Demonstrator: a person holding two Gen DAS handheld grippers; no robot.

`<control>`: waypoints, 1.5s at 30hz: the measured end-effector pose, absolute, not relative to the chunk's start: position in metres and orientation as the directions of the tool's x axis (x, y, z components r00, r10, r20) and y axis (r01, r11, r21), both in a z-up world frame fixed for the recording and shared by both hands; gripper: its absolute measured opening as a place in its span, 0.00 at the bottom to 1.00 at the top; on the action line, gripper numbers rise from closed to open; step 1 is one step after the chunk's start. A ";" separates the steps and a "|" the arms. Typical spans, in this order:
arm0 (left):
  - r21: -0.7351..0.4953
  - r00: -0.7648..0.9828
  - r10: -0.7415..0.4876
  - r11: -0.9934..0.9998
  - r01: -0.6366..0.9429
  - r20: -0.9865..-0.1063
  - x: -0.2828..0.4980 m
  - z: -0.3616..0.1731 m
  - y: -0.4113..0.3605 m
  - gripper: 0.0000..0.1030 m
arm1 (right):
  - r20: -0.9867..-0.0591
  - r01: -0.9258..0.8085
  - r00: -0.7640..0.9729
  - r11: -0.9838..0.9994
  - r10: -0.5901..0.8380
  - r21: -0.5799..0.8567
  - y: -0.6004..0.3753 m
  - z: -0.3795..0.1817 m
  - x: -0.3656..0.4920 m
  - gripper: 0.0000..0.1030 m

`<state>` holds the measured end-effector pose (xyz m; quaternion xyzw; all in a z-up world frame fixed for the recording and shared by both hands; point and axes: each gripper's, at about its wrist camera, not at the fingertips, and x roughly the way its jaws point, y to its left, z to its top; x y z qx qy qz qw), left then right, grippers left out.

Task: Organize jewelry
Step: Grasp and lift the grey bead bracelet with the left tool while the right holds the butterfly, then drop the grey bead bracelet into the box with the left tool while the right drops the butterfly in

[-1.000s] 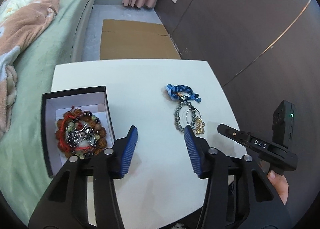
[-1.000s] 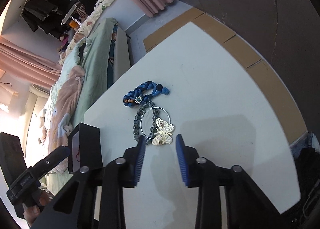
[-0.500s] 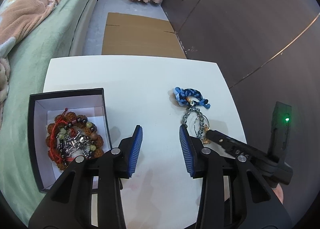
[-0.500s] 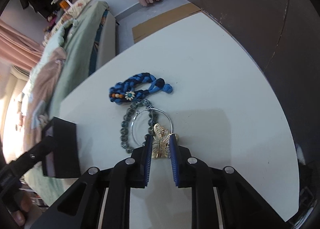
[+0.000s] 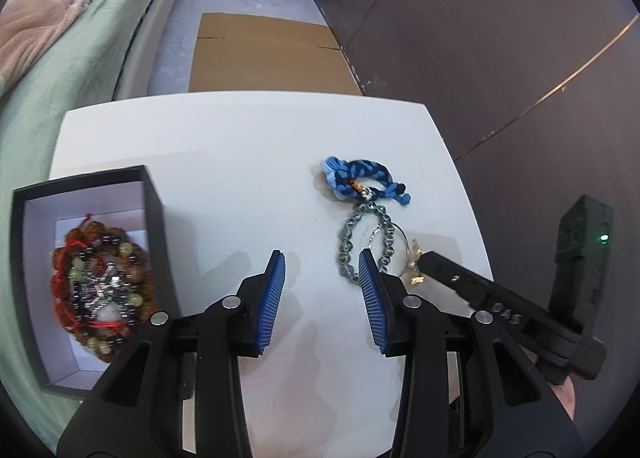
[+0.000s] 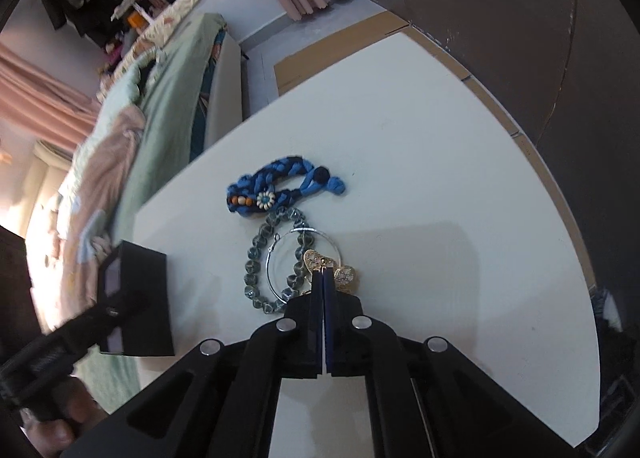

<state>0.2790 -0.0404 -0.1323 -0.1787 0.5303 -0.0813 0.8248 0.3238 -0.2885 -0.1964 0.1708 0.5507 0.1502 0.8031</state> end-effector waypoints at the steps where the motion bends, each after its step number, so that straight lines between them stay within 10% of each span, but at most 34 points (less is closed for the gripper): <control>1: -0.378 0.418 -0.323 0.924 -0.053 -0.849 0.281 -0.135 -0.044 0.38 | -0.828 -0.046 0.355 0.893 0.434 0.448 -0.292 -0.195 0.323 0.00; 22: -0.136 0.350 -0.125 0.991 -0.007 -0.928 0.306 -0.168 -0.103 0.10 | -0.770 -0.003 0.423 0.850 0.478 0.526 -0.330 -0.180 0.322 0.01; 45: -0.270 0.497 -0.215 0.962 -0.040 -0.841 0.261 -0.068 -0.045 0.10 | -0.686 -0.087 0.442 0.789 0.578 0.609 -0.323 -0.165 0.306 0.01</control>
